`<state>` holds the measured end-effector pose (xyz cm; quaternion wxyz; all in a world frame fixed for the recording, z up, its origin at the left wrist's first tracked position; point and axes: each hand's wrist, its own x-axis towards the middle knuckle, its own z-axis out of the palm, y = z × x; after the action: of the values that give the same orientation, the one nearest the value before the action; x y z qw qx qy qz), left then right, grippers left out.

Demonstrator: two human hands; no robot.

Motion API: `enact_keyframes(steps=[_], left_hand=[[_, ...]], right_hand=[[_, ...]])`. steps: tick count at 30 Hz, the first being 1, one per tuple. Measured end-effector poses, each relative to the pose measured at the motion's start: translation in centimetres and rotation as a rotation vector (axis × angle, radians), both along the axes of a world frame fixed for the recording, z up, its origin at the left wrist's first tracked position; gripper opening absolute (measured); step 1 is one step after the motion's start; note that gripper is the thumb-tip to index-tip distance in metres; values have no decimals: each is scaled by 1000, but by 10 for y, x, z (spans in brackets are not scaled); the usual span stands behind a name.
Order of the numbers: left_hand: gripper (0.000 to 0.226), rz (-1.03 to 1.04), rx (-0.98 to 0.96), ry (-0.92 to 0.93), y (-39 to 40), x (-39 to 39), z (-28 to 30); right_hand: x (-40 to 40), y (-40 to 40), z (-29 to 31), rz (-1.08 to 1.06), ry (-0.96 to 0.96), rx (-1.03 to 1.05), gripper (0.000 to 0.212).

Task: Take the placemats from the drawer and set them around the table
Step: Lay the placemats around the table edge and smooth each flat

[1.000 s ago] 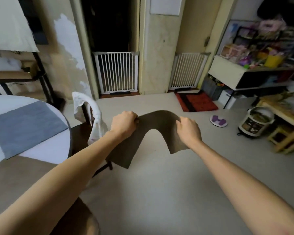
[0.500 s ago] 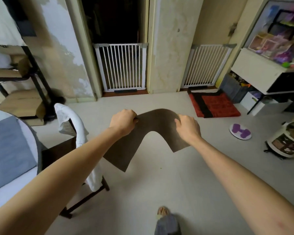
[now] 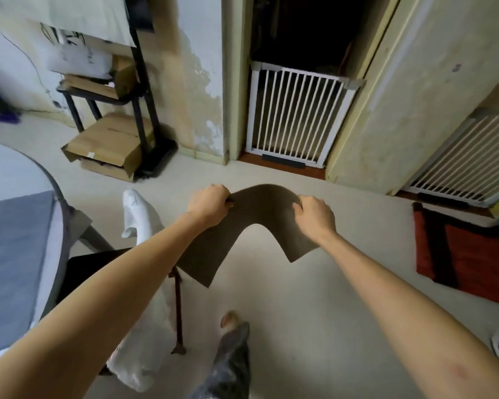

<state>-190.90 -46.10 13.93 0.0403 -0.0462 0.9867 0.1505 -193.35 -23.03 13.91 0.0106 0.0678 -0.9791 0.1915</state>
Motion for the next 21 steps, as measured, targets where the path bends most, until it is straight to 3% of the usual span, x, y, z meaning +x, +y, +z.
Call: enact_keyframes(steps=[13, 21], left_hand=[[26, 193, -60, -78, -180, -245, 6], [22, 650, 34, 161, -323, -342, 18]], right_hand=[[-300, -191, 5, 297, -54, 101, 22], [-462, -376, 5, 650, -24, 6, 26]])
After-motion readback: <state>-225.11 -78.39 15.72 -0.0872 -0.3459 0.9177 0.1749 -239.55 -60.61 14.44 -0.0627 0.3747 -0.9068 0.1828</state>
